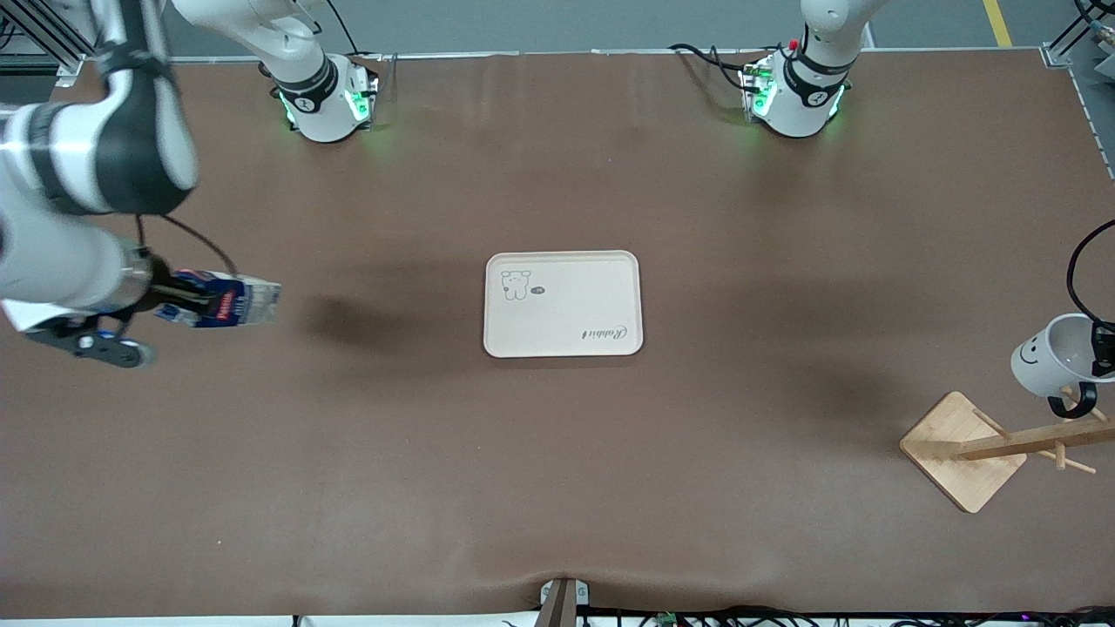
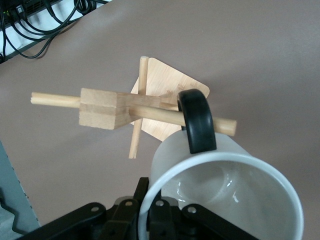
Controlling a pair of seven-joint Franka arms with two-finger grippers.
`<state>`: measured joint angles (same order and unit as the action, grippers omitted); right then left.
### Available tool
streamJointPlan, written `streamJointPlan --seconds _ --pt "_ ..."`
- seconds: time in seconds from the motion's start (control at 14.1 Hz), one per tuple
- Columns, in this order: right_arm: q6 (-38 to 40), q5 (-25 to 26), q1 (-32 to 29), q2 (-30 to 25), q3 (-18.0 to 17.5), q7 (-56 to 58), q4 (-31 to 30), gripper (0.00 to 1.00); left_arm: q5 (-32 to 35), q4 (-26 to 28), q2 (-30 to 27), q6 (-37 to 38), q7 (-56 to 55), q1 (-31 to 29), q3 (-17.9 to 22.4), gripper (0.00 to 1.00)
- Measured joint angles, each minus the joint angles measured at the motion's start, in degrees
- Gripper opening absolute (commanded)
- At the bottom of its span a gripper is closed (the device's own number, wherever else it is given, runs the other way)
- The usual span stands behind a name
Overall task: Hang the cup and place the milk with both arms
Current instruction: 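Hang the mug handle on a stand peg while the right gripper carries the carton, then release the mug and raise the left gripper while the right gripper lowers the carton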
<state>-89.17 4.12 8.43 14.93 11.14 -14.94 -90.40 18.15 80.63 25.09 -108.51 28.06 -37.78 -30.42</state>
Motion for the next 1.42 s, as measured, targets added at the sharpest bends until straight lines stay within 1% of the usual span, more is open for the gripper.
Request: streamJointPlan --seconds 0.07,0.14,0.28,0.43,0.5,0.64,0.71,0.78,0.85,0.92,0.99,1.21,1.28,1.42 --pt "-2.4 -0.5 -3.0 0.0 0.0 2.6 -2.4 0.00 0.0 -0.1 0.3 -0.1 0.0 -0.1 0.0 0.67" --pt "-6.0 -0.8 -5.4 -0.1 0.0 4.3 -5.4 0.00 0.0 -0.1 0.6 -0.2 0.0 -0.1 0.0 1.00" --pt "-14.7 -1.0 -7.4 -1.3 0.0 5.4 -12.7 0.00 -0.2 -0.2 1.0 -0.4 -0.2 -0.1 0.0 1.00" --pt "-22.6 -1.0 -7.3 -3.7 -0.5 5.4 -20.7 0.00 -0.9 -0.4 1.0 -0.5 -1.8 0.0 -0.2 1.00" --pt "-25.2 -1.0 -7.1 -4.9 -0.9 5.8 -23.8 0.00 -1.9 -0.7 1.0 -0.5 -3.3 0.1 -0.4 1.00" --pt "-27.0 -1.0 -6.7 -6.5 -1.5 7.8 -26.6 0.00 -3.3 -1.2 0.4 -0.3 -6.7 0.2 -0.7 1.00" --pt "-27.1 -1.0 -6.7 -6.9 -1.6 8.4 -27.1 0.03 -3.6 -1.2 -0.2 0.4 -8.5 0.2 -0.9 1.00" --pt "-27.1 -1.0 -6.7 -7.2 -1.6 9.0 -27.3 0.16 -3.8 -1.3 -1.0 1.9 -10.6 0.2 -1.2 1.00" --pt "-27.1 -1.0 -6.7 -7.2 -1.6 9.3 -27.5 0.41 -3.8 -1.4 -2.0 3.7 -12.8 0.2 -1.9 1.00" --pt "-27.1 -1.0 -6.7 -7.2 -1.6 9.6 -27.8 0.88 -3.8 -1.4 -3.0 5.8 -15.1 0.2 -2.8 1.00" --pt "-27.1 -1.0 -6.7 -7.2 -1.6 9.7 -28.1 1.00 -3.8 -1.4 -4.2 7.7 -17.1 0.3 -3.6 1.00" --pt "-25.2 -1.0 -6.7 -7.3 -1.6 9.7 -27.9 1.00 -3.9 -1.5 -8.0 13.7 -22.2 0.4 -6.3 1.00" --pt "-23.4 -1.0 -6.7 -7.4 -1.7 9.8 -26.9 1.00 -4.1 -1.5 -9.2 15.1 -23.2 0.4 -7.0 1.00" --pt "-18.2 -1.0 -6.3 -7.4 -1.8 9.9 -22.7 1.00 -5.5 -1.5 -11.5 17.6 -23.7 0.5 -7.4 1.00"
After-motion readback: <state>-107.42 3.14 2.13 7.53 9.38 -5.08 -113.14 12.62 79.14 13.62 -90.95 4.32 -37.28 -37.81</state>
